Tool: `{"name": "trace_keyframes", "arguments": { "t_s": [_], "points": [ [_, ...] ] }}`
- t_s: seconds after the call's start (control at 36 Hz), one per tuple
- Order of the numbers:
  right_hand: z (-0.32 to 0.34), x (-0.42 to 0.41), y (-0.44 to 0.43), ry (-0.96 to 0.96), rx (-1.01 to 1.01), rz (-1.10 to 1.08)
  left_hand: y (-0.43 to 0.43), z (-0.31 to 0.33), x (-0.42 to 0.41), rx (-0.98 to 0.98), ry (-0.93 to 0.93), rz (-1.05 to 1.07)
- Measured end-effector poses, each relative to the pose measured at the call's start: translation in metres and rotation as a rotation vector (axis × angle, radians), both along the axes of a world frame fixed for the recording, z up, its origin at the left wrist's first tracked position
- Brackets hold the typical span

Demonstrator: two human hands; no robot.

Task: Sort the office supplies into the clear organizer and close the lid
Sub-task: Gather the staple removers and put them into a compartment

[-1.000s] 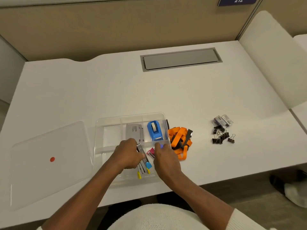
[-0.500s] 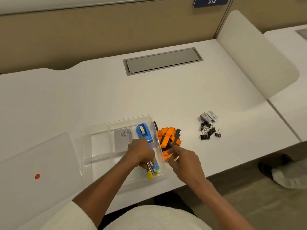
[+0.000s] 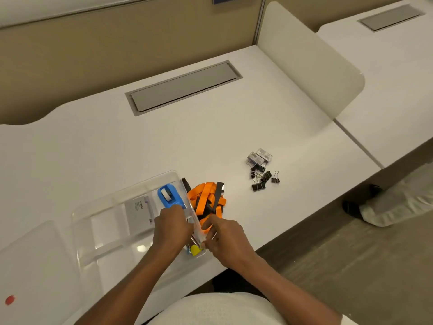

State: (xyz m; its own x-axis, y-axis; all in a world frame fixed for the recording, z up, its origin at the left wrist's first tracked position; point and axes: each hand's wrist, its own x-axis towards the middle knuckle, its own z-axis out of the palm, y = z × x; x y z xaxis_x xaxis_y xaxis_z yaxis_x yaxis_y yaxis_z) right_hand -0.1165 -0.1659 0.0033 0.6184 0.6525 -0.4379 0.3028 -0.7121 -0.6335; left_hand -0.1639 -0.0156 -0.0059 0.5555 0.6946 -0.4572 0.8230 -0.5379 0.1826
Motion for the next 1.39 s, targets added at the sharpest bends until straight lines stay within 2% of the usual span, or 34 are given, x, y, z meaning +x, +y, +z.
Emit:
{"name": "trace_keyframes", "arguments": {
  "t_s": [0.22, 0.39, 0.5, 0.61, 0.92, 1.0, 1.14, 1.39],
  "points": [
    [-0.008, 0.009, -0.007, 0.019, -0.008, 0.017, -0.002, 0.010, -0.012, 0.105, -0.103, 0.029],
    [-0.004, 0.013, -0.008, 0.017, 0.002, 0.042, -0.013, 0.016, -0.021, 0.295, 0.012, -0.190],
    [0.000, 0.016, -0.008, 0.018, 0.003, 0.064, -0.021, 0.016, -0.022, 0.229, 0.060, -0.189],
    [-0.001, 0.019, -0.010, 0.031, 0.009, 0.060, -0.022, 0.010, -0.027, 0.122, 0.028, -0.133],
    [-0.007, 0.017, -0.002, 0.082, -0.019, -0.019, -0.015, 0.010, -0.039, 0.112, -0.069, 0.058],
    [-0.007, 0.019, -0.002, 0.093, -0.022, -0.028, -0.013, 0.012, -0.041, 0.042, -0.119, 0.108],
    [-0.007, 0.018, -0.001, 0.099, -0.029, -0.028, -0.007, 0.019, -0.037, -0.077, -0.087, 0.126],
    [-0.011, 0.016, -0.002, 0.115, -0.049, -0.046, -0.016, 0.029, -0.045, 0.029, -0.201, 0.144]
  ]
}}
